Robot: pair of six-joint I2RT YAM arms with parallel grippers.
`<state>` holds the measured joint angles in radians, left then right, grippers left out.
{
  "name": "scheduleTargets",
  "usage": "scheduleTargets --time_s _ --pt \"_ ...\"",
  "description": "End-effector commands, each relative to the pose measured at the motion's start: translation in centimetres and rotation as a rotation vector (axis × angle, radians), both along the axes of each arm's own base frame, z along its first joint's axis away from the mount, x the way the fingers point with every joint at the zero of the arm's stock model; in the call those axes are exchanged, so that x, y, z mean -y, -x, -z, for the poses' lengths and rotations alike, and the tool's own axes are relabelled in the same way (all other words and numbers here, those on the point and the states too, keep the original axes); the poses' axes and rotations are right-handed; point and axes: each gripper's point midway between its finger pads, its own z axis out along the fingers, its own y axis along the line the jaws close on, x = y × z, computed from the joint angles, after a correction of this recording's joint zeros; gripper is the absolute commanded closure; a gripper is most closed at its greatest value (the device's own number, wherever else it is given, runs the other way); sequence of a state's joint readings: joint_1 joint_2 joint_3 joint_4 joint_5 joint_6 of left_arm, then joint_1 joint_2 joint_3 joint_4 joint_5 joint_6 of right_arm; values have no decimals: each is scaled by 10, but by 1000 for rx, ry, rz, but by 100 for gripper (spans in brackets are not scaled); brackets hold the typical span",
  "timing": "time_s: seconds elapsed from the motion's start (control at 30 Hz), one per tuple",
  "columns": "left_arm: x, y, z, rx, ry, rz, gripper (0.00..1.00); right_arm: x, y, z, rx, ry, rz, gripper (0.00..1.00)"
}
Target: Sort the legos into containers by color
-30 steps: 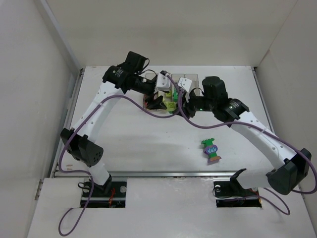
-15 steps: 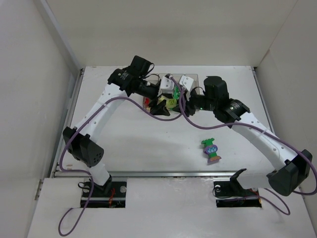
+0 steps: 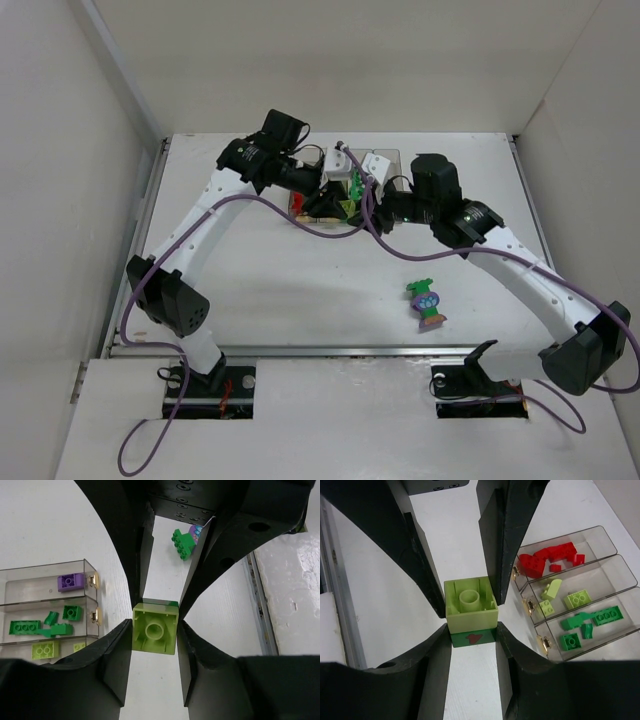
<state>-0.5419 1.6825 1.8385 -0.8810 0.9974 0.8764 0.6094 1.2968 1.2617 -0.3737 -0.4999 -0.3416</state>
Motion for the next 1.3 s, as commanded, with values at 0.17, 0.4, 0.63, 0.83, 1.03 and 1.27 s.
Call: scheduleTargets --time_s 0.17,0.4,0.63,0.83,1.03,1.27 --pt "-3 -10 -20 52 26 -53 100 -3 -6 -17 55 -20 20 100" --pt "-47 -91 -66 88 155 -355 100 14 -8 42 -22 63 103 100" --pt "-49 -88 -53 27 154 -358 100 22 -43 37 -39 -18 239 100" --pt "-56 -100 -42 -12 136 -454 100 32 -140 48 -93 7 560 100" --pt "-70 -111 -32 -28 108 -549 100 57 -211 88 -200 142 862 100" --pt "-73 -121 -7 -68 71 -598 100 57 -242 105 -197 134 934 85"
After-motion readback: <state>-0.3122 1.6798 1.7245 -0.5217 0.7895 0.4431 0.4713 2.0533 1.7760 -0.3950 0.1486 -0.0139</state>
